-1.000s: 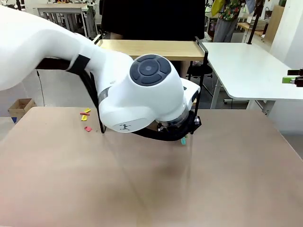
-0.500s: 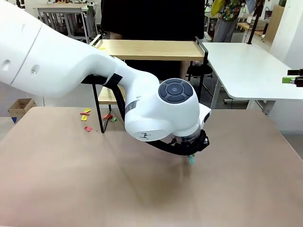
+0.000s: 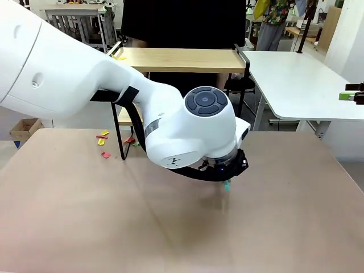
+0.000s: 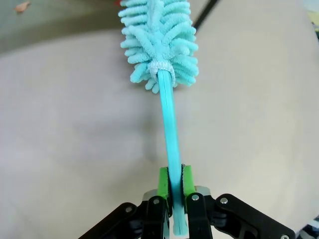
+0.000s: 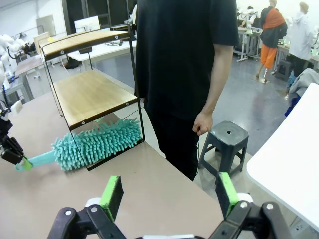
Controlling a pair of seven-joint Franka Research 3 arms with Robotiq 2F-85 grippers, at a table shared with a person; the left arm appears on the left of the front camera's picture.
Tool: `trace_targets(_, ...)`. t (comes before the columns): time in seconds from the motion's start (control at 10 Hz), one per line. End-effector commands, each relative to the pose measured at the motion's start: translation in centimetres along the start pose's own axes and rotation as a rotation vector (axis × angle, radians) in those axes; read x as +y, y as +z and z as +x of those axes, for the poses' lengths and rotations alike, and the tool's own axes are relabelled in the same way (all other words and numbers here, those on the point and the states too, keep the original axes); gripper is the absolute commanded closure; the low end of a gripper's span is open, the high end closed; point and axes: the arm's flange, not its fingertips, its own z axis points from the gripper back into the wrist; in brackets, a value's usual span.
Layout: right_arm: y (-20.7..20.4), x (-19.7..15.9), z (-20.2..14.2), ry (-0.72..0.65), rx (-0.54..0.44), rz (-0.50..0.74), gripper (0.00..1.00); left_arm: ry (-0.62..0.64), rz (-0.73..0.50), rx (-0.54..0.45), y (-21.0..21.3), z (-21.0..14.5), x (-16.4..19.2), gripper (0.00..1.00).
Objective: Clean the shelf.
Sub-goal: Clean the specific section of the Shelf indicated by the human with the Duster.
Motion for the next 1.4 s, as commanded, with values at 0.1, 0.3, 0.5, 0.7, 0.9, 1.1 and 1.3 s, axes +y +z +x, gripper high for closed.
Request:
trace_targets(0.1, -0.1, 0.1, 0.3, 0.004, -0.003, 0.002, 0.00, 0.059, 0.078, 0.021, 0.7, 2.0, 4.6, 0.87)
trace_targets(0.3, -0.1, 0.1, 0.3, 0.004, -0.003, 0.002, 0.00, 0.114, 0.103, 0.010, 1.6, 3.2, 8.3, 0.87)
trace_targets(0.5, -0.1, 0.1, 0.3, 0.004, -0.003, 0.002, 0.00, 0.123, 0.174, 0.021, 2.2, 3.8, 11.9, 0.87)
trace_targets(0.7, -0.1, 0.1, 0.3, 0.004, -0.003, 0.002, 0.00, 0.152, 0.290, -0.001, 3.5, 4.3, 16.3, 0.87)
trace_targets(0.9, -0.1, 0.1, 0.3, 0.004, -0.003, 0.002, 0.00, 0.197, 0.370, -0.044, 5.2, 4.7, 19.8, 0.87)
trace_targets(1.1, -0.1, 0.1, 0.3, 0.004, -0.003, 0.002, 0.00, 0.205, 0.403, -0.081, 6.4, 4.7, 21.1, 0.87)
trace_targets(1.3, -0.1, 0.1, 0.3, 0.004, -0.003, 0.002, 0.00, 0.208, 0.375, -0.046, 5.7, 5.3, 21.1, 0.87)
